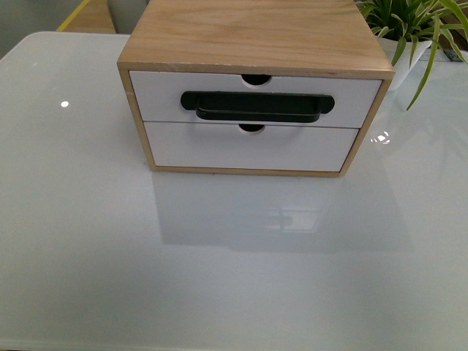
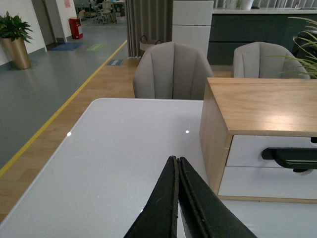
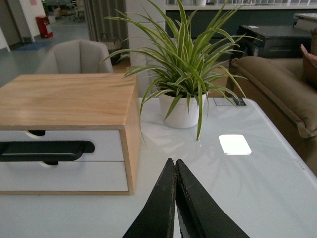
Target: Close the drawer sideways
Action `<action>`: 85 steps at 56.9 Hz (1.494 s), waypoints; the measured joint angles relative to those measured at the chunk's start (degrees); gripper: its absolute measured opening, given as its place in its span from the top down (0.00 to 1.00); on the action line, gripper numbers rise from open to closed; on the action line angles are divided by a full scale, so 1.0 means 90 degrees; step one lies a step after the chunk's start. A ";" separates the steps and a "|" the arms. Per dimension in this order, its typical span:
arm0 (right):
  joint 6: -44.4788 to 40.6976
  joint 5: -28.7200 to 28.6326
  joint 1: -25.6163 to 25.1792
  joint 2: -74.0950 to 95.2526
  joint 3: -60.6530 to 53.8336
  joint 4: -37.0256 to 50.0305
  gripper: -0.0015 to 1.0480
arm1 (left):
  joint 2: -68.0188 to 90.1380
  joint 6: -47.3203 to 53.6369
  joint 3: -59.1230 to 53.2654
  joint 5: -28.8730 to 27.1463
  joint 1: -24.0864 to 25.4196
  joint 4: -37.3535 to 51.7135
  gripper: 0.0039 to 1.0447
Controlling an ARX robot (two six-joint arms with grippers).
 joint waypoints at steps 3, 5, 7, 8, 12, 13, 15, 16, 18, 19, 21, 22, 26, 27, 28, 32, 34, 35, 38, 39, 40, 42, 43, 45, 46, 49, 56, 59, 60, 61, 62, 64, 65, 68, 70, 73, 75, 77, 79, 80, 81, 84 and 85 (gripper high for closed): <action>0.0000 0.0000 0.0000 -0.0182 0.0000 -0.0180 0.98 | -0.0204 0.0000 0.0000 0.0000 0.0000 -0.0194 0.99; 0.0000 0.0000 0.0000 -0.0255 0.0000 -0.0253 0.98 | -0.0289 0.0000 0.0000 0.0000 0.0000 -0.0274 0.99; 0.0000 0.0000 0.0000 -0.0369 0.0000 -0.0364 0.98 | -0.0418 0.0000 0.0000 0.0000 0.0000 -0.0401 0.99; 0.0000 0.0000 0.0000 -0.0413 0.0000 -0.0396 0.98 | -0.0469 0.0000 0.0000 -0.0002 0.0000 -0.0447 0.99; 0.0000 0.0002 0.0000 -0.0559 0.0000 -0.0559 0.98 | -0.0636 -0.0002 0.0000 0.0000 0.0000 -0.0617 0.99; 0.0000 0.0000 0.0000 -0.0595 0.0000 -0.0593 0.98 | -0.0680 0.0000 0.0000 0.0000 0.0000 -0.0658 0.99; 0.0000 0.0000 0.0000 -0.0665 0.0000 -0.0661 0.98 | -0.0758 0.0000 0.0000 0.0000 0.0000 -0.0733 0.99; 0.0000 0.0000 -0.0002 -0.0685 0.0000 -0.0678 0.98 | -0.0777 0.0000 0.0000 0.0000 0.0000 -0.0755 0.99; 0.0000 0.0000 0.0000 -0.0753 0.0000 -0.0750 0.98 | -0.0855 0.0000 0.0000 0.0000 0.0000 -0.0840 0.99; 0.0000 0.0000 0.0000 -0.0804 0.0000 -0.0799 0.98 | -0.0916 0.0000 0.0000 0.0000 0.0000 -0.0896 0.99; 0.0000 0.0000 0.0000 -0.0869 0.0000 -0.0865 0.98 | -0.0993 0.0000 0.0000 0.0000 0.0000 -0.0971 0.99; 0.0000 0.0000 0.0000 -0.0901 0.0000 -0.0899 0.98 | -0.1030 0.0000 0.0000 0.0000 0.0000 -0.1005 0.99; 0.0000 0.0000 0.0000 -0.1005 0.0000 -0.1005 0.98 | -0.1151 -0.0002 0.0000 0.0000 0.0000 -0.1127 0.99; 0.0000 0.0000 0.0000 -0.1035 0.0000 -0.1035 0.98 | -0.1183 0.0000 0.0000 0.0000 0.0000 -0.1158 0.99; 0.0000 0.0000 0.0000 -0.1066 0.0000 -0.1064 0.98 | -0.1217 0.0000 0.0000 0.0000 0.0000 -0.1192 0.99; 0.0000 -0.0012 -0.0002 -0.1588 0.0000 -0.1773 0.98 | -0.1338 0.0000 0.0000 0.0000 0.0000 -0.1316 0.99; 0.0000 0.0005 -0.0002 -0.1965 0.0000 -0.2130 0.98 | -0.1416 -0.0002 0.0000 0.0000 0.0000 -0.1396 0.99; 0.0000 0.0005 -0.0002 -0.2059 0.0000 -0.2154 0.98 | -0.1547 0.0000 0.0000 -0.0002 0.0000 -0.1549 0.99; 0.0000 0.0005 -0.0002 -0.2154 0.0000 -0.2188 0.98 | -0.2074 0.0000 0.0000 -0.0002 0.0000 -0.2276 0.99; 0.0000 0.0010 -0.0002 -0.2157 0.0000 -0.2195 0.98 | -0.2229 0.0000 0.0000 -0.0002 0.0000 -0.2395 0.99; 0.0000 0.0012 0.0000 -0.2159 0.0000 -0.2198 0.98 | -0.2334 0.0000 0.0000 0.0000 0.0000 -0.2438 0.99; 0.0000 0.0010 0.0000 -0.2159 0.0000 -0.2205 0.98 | -0.2426 0.0000 0.0000 0.0000 0.0000 -0.2467 0.99; 0.0000 0.0010 0.0000 -0.2164 0.0000 -0.2208 0.98 | -0.2453 0.0000 0.0000 0.0000 0.0000 -0.2480 0.99; 0.0000 0.0007 0.0000 -0.2171 0.0000 -0.2208 0.98 | -0.2465 0.0000 0.0000 -0.0002 0.0000 -0.2494 0.99; 0.0000 0.0010 0.0000 -0.2171 0.0000 -0.2208 0.98 | -0.2465 0.0000 0.0000 -0.0002 0.0000 -0.2497 0.99; 0.0000 0.0010 0.0000 -0.2174 0.0000 -0.2208 0.98 | -0.2487 0.0000 0.0000 -0.0002 0.0000 -0.2506 0.99; 0.0000 0.0010 -0.0002 -0.2174 0.0000 -0.2208 0.98 | -0.2489 0.0000 0.0000 -0.0002 0.0000 -0.2506 0.99; 0.0000 0.0010 0.0000 -0.2174 0.0000 -0.2208 0.91 | -0.2489 -0.0002 0.0000 0.0000 0.0000 -0.2506 0.96; 0.0000 0.0010 -0.0002 -0.2174 0.0000 -0.2208 0.86 | -0.2489 -0.0005 0.0000 -0.0002 0.0000 -0.2506 0.90; 0.0000 0.0010 -0.0002 -0.2174 0.0000 -0.2208 0.81 | -0.2489 -0.0002 0.0000 -0.0002 0.0000 -0.2506 0.85; 0.0000 0.0007 0.0000 -0.2174 0.0000 -0.2208 0.75 | -0.2489 -0.0002 0.0000 -0.0002 0.0000 -0.2506 0.80; 0.0000 0.0007 -0.0002 -0.2174 0.0000 -0.2208 0.68 | -0.2489 -0.0002 0.0000 -0.0002 0.0000 -0.2506 0.72; 0.0000 0.0010 0.0000 -0.2174 0.0000 -0.2208 0.63 | -0.2489 -0.0002 0.0000 -0.0002 0.0000 -0.2506 0.67; 0.0000 0.0010 0.0000 -0.2174 0.0000 -0.2208 0.51 | -0.2489 -0.0002 0.0000 0.0000 0.0000 -0.2506 0.55; 0.0000 0.0010 -0.0002 -0.2174 0.0000 -0.2208 0.42 | -0.2489 -0.0002 0.0000 -0.0002 0.0000 -0.2506 0.46; 0.0000 0.0010 -0.0002 -0.2174 0.0000 -0.2208 0.29 | -0.2489 -0.0002 0.0000 0.0000 0.0000 -0.2506 0.33; 0.0000 0.0010 -0.0002 -0.2174 0.0000 -0.2208 0.20 | -0.2489 -0.0002 0.0000 -0.0002 0.0000 -0.2506 0.23; 0.0000 0.0010 -0.0002 -0.2174 0.0000 -0.2208 0.13 | -0.2489 -0.0002 0.0000 -0.0002 0.0000 -0.2506 0.16; 0.0005 0.0010 0.0000 -0.2174 0.0000 -0.2208 0.07 | -0.2489 -0.0002 0.0000 -0.0002 0.0000 -0.2506 0.07; 0.0005 0.0010 -0.0002 -0.2174 0.0000 -0.2208 0.08 | -0.2489 0.0000 0.0000 0.0000 0.0000 -0.2506 0.06; 0.0002 0.0010 0.0000 -0.2174 0.0000 -0.2208 0.09 | -0.2489 0.0000 0.0000 0.0000 0.0000 -0.2506 0.08; 0.0005 0.0010 0.0000 -0.2174 0.0000 -0.2208 0.09 | -0.2489 0.0000 0.0000 -0.0002 0.0000 -0.2506 0.08; 0.0005 0.0010 0.0000 -0.2174 0.0000 -0.2208 0.09 | -0.2489 0.0000 0.0000 0.0000 0.0000 -0.2506 0.08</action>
